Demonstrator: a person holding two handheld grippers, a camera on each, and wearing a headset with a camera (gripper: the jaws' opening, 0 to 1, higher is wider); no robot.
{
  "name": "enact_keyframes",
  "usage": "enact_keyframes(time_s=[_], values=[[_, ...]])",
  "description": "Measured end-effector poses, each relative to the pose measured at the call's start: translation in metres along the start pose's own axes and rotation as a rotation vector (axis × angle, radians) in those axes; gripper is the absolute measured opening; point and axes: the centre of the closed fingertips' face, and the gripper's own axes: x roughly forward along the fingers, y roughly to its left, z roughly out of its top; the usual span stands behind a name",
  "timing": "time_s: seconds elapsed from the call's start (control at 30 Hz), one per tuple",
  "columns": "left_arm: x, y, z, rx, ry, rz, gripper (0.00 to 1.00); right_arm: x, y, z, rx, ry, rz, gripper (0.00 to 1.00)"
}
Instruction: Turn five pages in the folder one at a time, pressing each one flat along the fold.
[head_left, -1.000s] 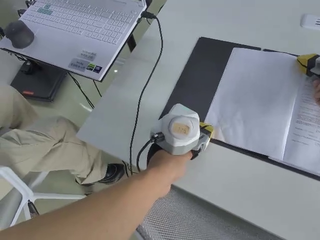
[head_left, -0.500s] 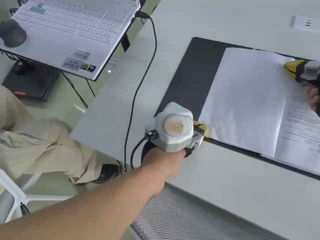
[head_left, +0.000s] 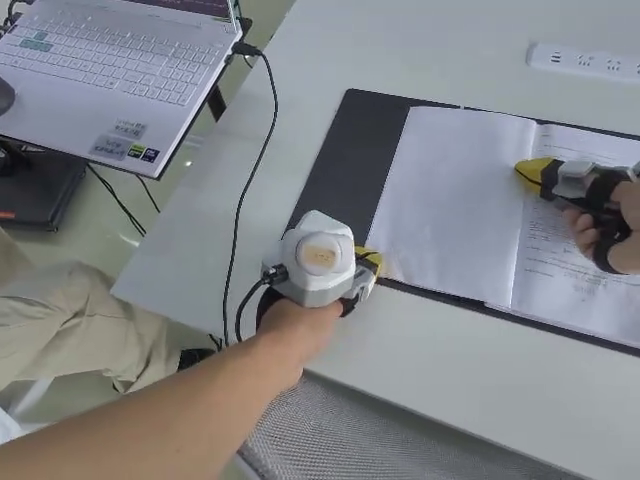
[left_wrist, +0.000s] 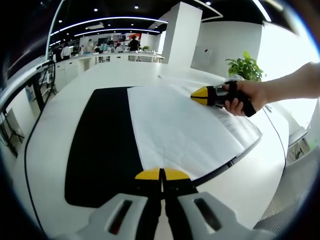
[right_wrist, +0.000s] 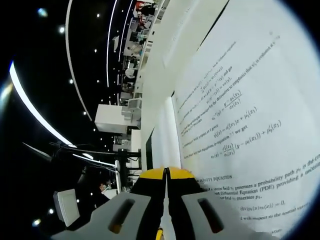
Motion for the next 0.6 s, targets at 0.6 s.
enact_keyframes(time_s=[0.6], values=[[-0.003, -0.002, 0.001, 0.024, 0.015, -0.003, 0.0, -0.038, -0.004, -0.08, -0.007, 0.122, 0.002, 0.0]])
